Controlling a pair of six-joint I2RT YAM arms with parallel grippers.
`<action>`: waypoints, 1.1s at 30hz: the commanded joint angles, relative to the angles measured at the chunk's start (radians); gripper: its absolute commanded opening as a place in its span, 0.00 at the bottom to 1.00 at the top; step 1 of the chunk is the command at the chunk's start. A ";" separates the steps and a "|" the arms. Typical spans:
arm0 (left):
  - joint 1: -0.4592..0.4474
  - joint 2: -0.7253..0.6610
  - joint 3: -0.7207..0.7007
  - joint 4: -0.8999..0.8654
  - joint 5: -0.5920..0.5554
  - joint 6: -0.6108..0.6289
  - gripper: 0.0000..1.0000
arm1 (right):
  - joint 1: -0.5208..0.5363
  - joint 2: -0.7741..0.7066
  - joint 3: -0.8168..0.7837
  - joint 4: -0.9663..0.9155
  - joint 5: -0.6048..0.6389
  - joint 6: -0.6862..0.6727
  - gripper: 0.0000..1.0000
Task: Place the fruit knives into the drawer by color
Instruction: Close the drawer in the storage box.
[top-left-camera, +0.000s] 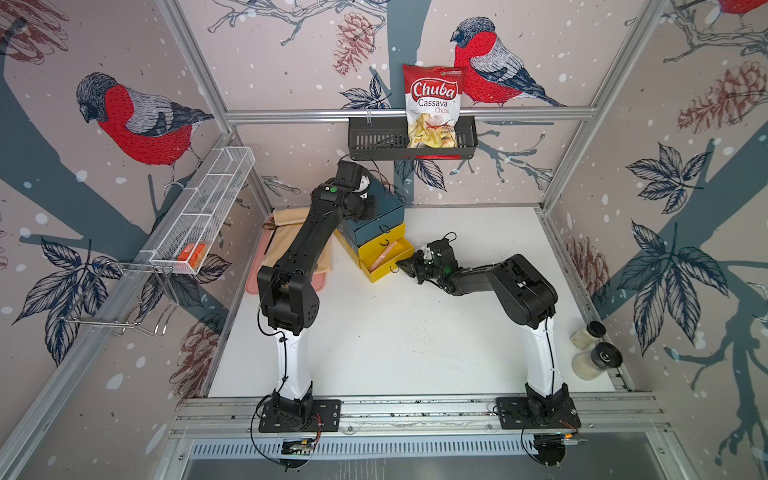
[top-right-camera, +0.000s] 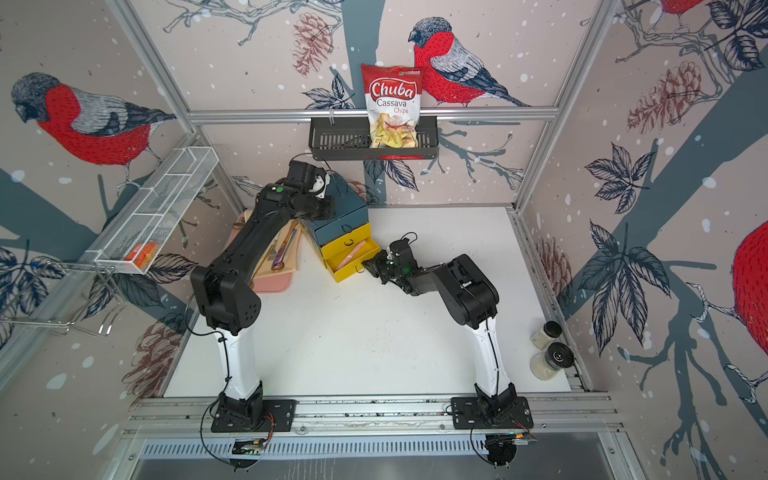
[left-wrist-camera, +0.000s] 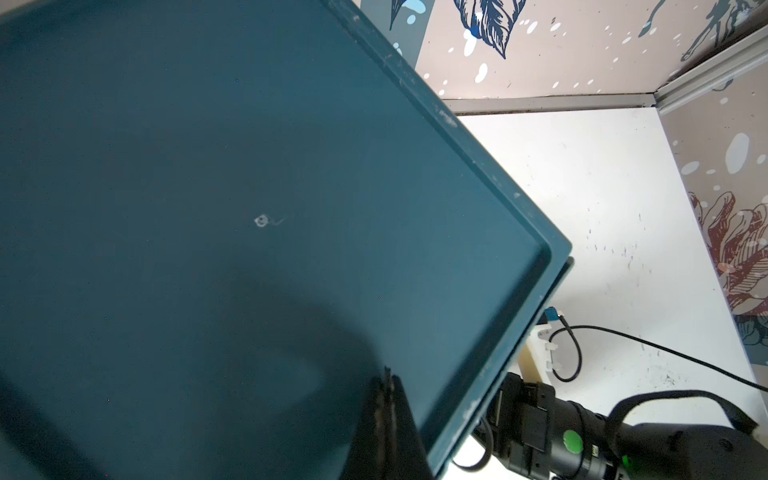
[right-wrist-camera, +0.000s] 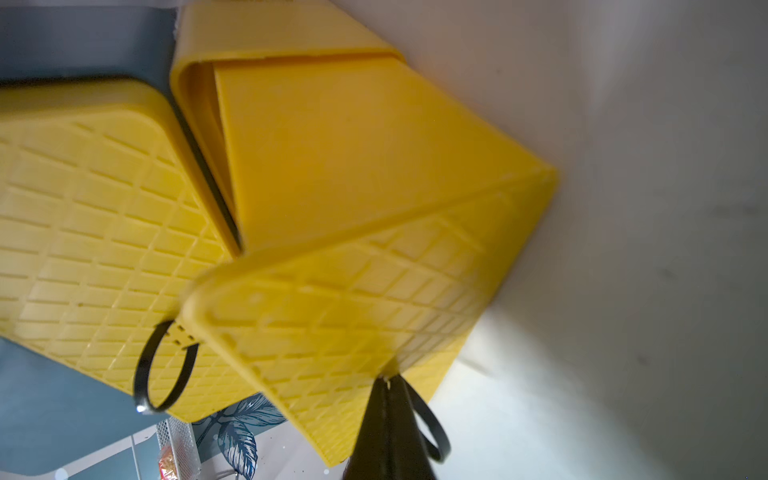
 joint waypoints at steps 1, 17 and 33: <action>0.008 0.021 -0.014 -0.114 0.003 -0.005 0.00 | 0.001 0.049 0.064 0.062 -0.032 0.030 0.00; 0.018 0.028 -0.047 -0.097 0.048 -0.006 0.00 | -0.012 0.234 0.252 0.325 -0.096 0.182 0.00; 0.031 0.010 -0.064 -0.088 0.065 -0.010 0.00 | -0.016 0.092 0.180 0.229 -0.084 0.080 0.00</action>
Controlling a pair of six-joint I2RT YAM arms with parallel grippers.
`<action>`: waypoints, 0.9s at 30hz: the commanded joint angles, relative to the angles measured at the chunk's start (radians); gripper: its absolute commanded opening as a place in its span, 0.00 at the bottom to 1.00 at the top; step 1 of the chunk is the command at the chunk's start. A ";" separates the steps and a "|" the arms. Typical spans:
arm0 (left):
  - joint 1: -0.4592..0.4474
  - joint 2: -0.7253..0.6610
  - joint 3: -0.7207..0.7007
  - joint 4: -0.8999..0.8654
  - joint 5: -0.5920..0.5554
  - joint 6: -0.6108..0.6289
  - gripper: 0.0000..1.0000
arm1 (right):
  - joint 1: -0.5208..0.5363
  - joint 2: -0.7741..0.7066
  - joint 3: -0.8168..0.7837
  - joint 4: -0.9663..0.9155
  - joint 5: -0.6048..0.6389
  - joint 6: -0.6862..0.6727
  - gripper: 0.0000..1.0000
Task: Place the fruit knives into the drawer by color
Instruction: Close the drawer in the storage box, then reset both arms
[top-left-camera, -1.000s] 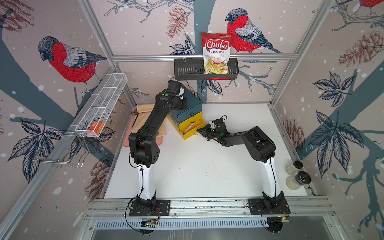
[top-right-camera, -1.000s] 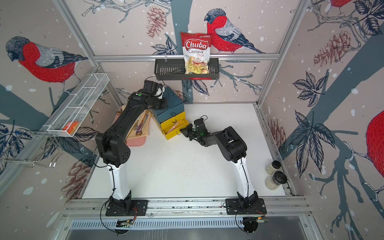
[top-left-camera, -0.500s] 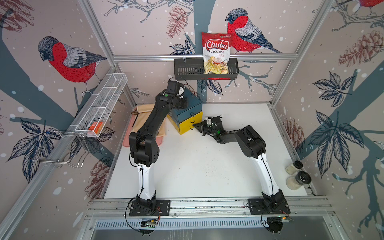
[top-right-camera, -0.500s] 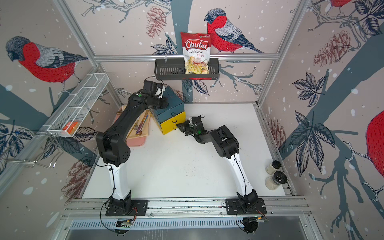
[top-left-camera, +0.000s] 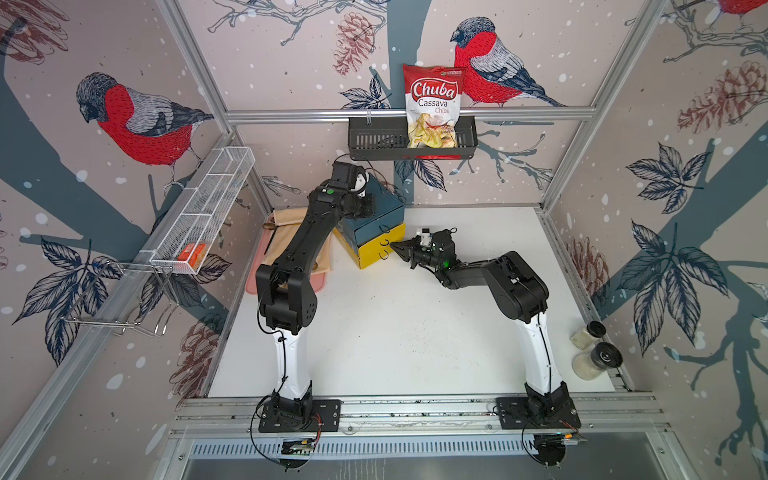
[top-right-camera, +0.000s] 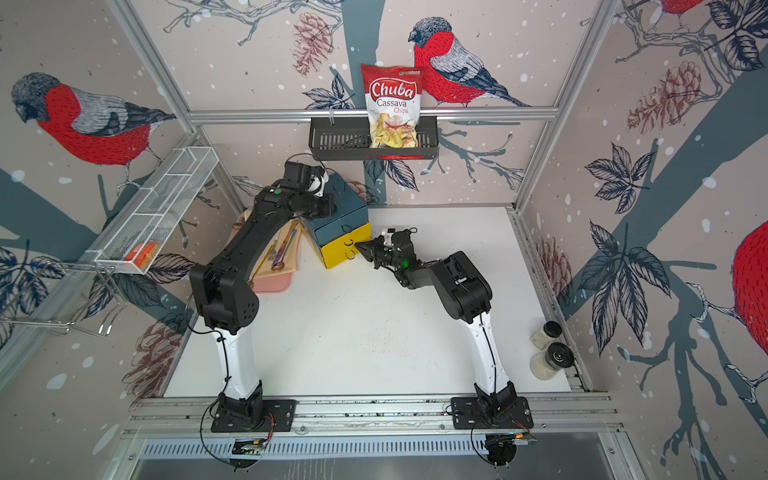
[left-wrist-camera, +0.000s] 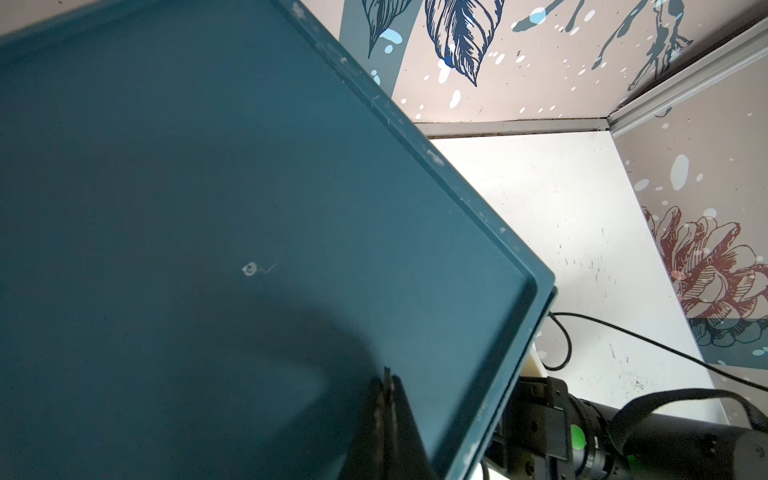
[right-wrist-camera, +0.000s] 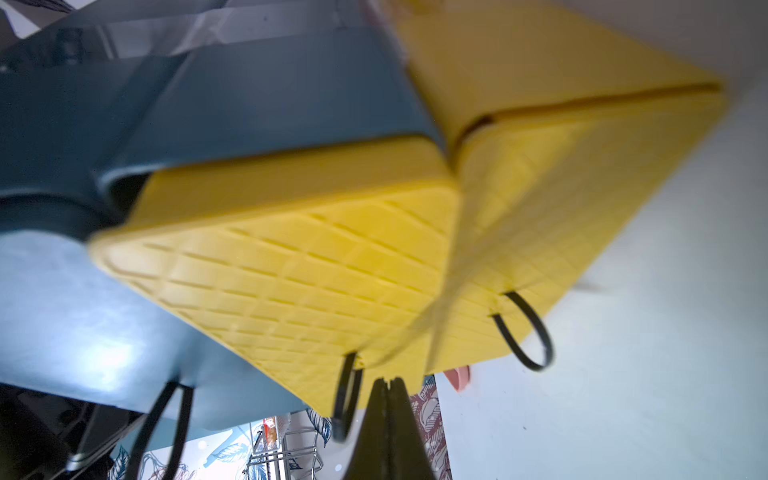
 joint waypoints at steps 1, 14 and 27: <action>0.003 0.011 -0.011 -0.193 -0.026 -0.010 0.00 | 0.000 0.039 0.075 -0.021 -0.005 -0.039 0.00; 0.003 -0.054 0.012 -0.209 -0.094 0.002 0.17 | -0.017 -0.044 0.040 -0.003 -0.016 -0.077 0.08; 0.004 -0.505 -0.440 0.208 -0.346 0.045 0.99 | -0.244 -0.662 -0.205 -0.651 -0.006 -0.652 1.00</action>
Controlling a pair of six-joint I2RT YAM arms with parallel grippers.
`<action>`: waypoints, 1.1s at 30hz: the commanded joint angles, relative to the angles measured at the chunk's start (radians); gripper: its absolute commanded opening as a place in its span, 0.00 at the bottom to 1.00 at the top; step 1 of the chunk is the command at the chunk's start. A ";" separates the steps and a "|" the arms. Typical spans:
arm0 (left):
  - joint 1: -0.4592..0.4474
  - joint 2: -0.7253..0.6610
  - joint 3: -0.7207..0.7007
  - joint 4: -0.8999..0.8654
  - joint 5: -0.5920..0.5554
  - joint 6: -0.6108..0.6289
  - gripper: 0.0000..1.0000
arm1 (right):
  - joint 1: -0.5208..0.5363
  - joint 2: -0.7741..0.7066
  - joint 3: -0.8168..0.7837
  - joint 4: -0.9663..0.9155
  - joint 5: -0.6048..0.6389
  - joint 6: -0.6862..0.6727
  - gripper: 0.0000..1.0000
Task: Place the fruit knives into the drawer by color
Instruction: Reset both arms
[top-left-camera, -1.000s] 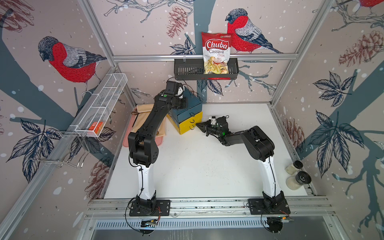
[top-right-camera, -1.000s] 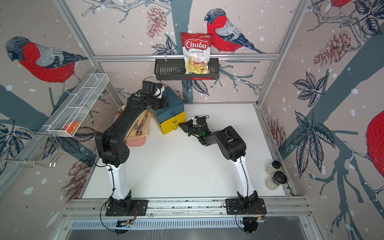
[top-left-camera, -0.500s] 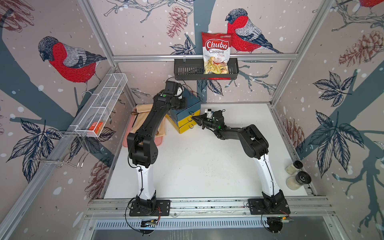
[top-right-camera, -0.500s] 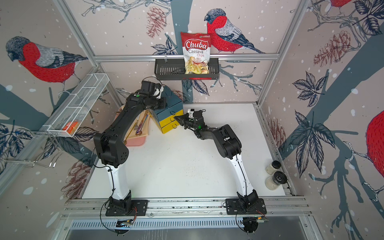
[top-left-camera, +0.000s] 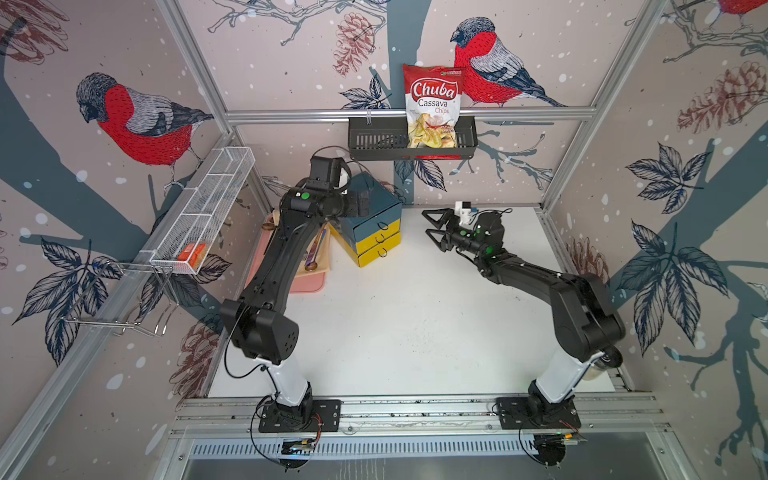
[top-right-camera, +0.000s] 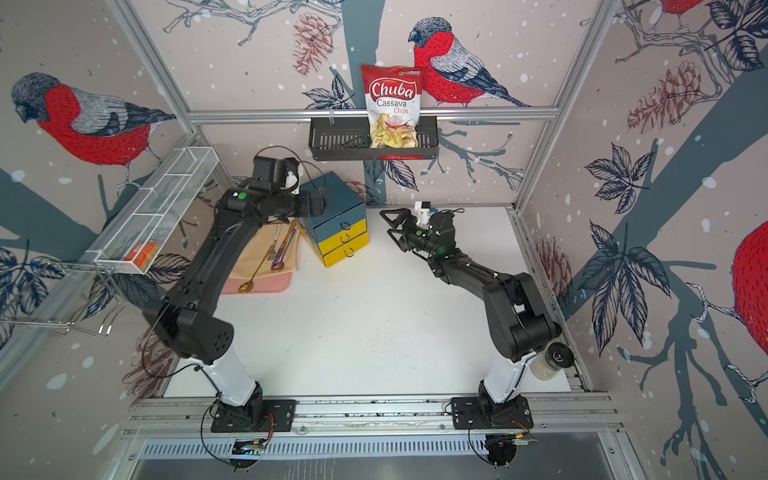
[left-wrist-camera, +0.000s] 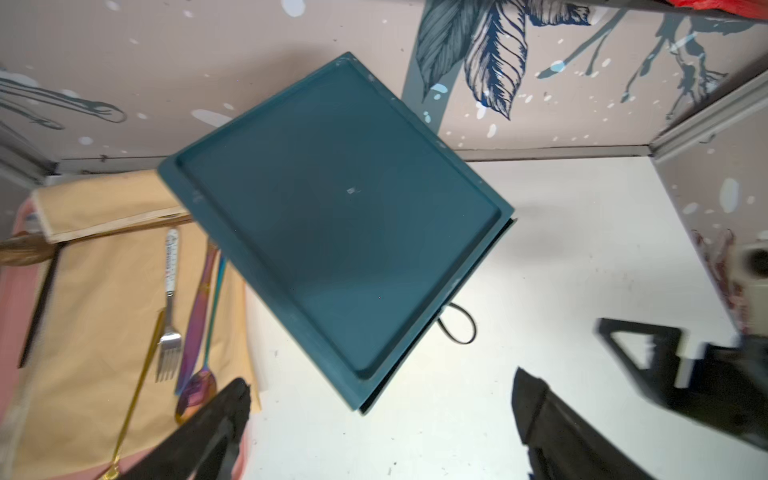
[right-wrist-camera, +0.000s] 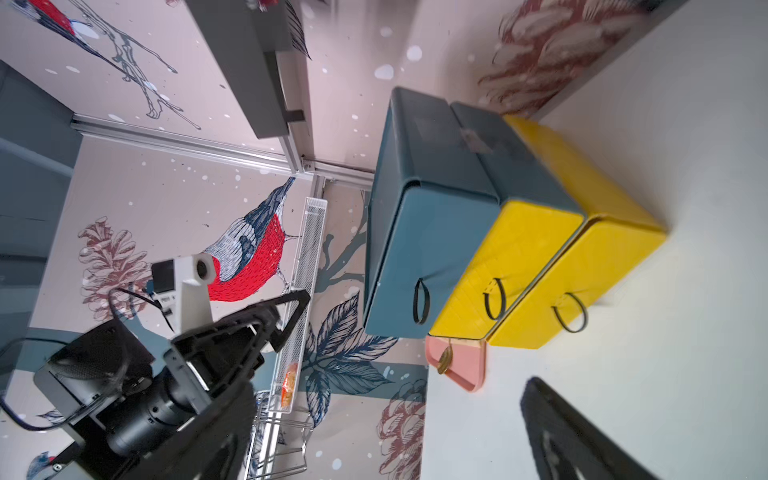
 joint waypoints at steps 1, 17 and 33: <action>0.005 -0.210 -0.339 0.369 -0.140 0.031 0.99 | -0.068 -0.112 0.064 -0.466 0.094 -0.405 1.00; 0.148 -0.494 -1.509 1.571 -0.310 0.196 0.99 | -0.374 -0.393 -0.583 -0.047 0.781 -0.955 1.00; 0.243 -0.130 -1.619 2.105 -0.241 0.139 0.99 | -0.372 -0.210 -0.886 0.636 0.867 -1.068 1.00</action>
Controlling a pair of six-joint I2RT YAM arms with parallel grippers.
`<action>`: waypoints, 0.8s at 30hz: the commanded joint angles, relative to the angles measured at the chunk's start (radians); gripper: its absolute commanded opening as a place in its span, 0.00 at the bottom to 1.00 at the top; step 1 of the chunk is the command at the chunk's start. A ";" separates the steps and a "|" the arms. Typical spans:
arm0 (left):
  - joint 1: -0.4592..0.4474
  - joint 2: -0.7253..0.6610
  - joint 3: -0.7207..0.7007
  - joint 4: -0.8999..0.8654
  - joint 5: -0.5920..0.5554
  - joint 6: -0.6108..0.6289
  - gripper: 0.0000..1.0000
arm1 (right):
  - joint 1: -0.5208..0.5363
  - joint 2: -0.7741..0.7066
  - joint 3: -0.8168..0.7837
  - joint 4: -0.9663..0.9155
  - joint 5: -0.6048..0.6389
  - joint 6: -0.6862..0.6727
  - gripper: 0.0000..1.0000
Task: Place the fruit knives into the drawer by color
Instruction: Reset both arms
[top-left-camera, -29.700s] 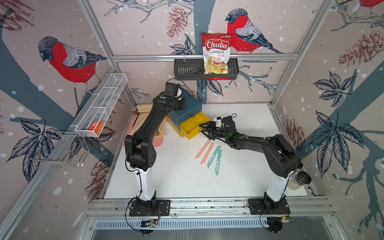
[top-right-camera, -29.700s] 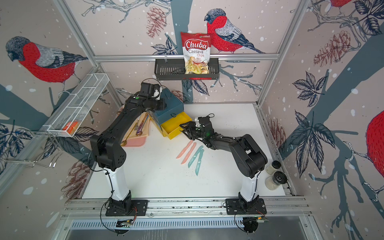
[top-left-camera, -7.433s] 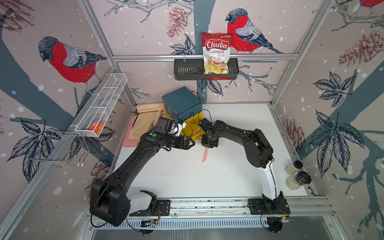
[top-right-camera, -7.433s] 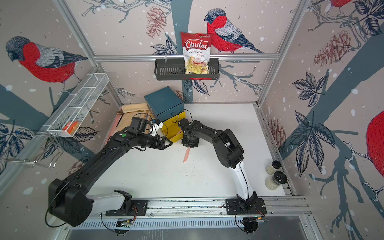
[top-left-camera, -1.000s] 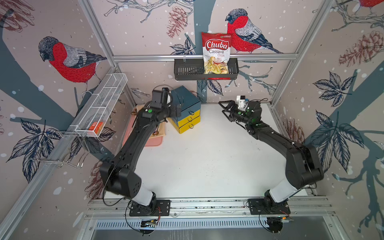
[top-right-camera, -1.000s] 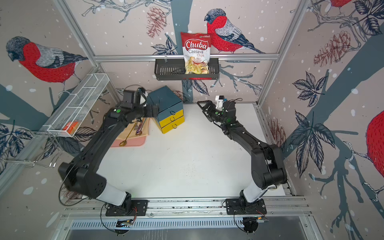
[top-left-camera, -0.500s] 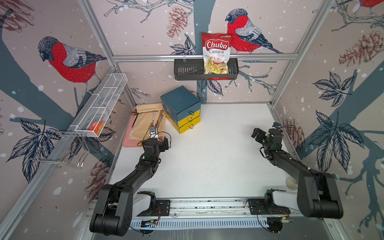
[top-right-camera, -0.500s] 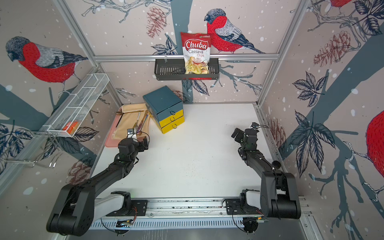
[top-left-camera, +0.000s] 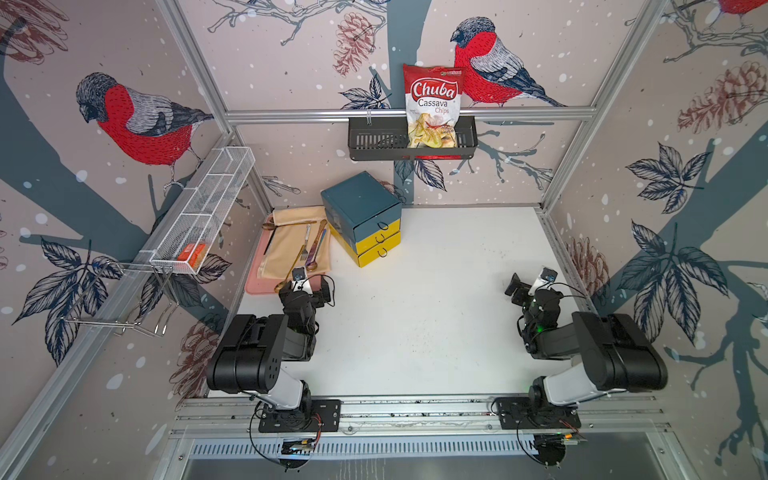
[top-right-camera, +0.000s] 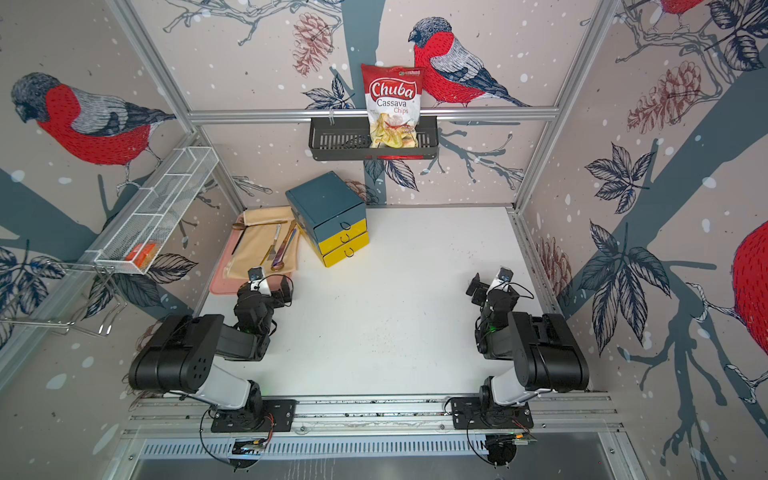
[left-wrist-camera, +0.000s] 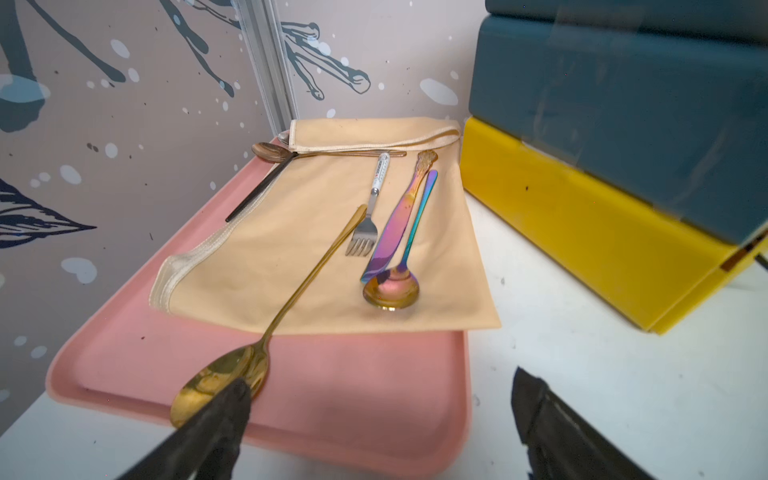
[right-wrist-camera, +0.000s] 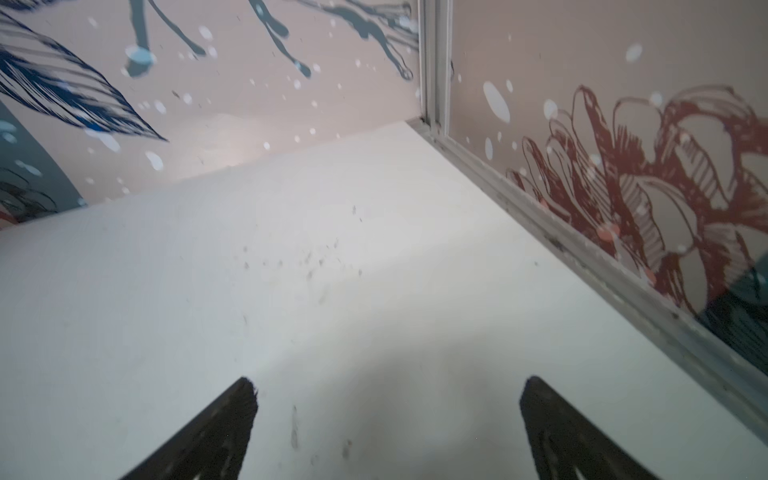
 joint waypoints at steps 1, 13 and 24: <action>0.000 0.029 0.000 0.162 -0.017 -0.009 0.99 | 0.019 0.002 0.022 0.167 0.055 -0.023 1.00; -0.014 0.018 0.025 0.097 0.076 0.041 0.99 | 0.075 0.032 0.012 0.243 0.174 -0.059 1.00; -0.021 0.029 0.015 0.129 0.071 0.052 0.99 | 0.075 0.033 0.012 0.242 0.174 -0.059 1.00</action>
